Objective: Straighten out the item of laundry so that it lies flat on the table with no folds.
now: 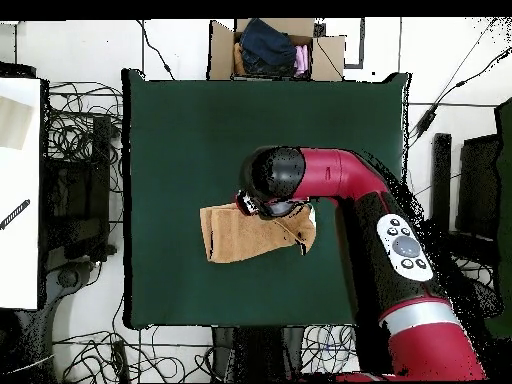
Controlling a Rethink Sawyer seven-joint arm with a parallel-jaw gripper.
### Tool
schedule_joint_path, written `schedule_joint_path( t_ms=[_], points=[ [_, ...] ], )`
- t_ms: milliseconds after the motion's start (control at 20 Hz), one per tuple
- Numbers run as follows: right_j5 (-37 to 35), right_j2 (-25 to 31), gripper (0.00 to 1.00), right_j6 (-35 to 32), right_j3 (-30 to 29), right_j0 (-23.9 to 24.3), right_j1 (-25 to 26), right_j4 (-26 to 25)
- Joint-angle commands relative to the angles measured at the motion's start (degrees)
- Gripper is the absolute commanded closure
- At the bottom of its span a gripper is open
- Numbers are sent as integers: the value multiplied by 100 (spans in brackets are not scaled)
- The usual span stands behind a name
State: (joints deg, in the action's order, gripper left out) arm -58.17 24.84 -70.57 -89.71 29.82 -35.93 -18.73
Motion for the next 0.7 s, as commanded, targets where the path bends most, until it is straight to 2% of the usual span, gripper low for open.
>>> schedule_joint_path(
  t_ms=[50, 250, 700],
  points=[
    [-286, 400, 0, 1312, 125, 151, 287, -601],
    [-218, 401, 0, 1316, 145, 183, 362, -683],
    [456, 357, 0, 874, 6, 120, 717, -982]
  ],
)
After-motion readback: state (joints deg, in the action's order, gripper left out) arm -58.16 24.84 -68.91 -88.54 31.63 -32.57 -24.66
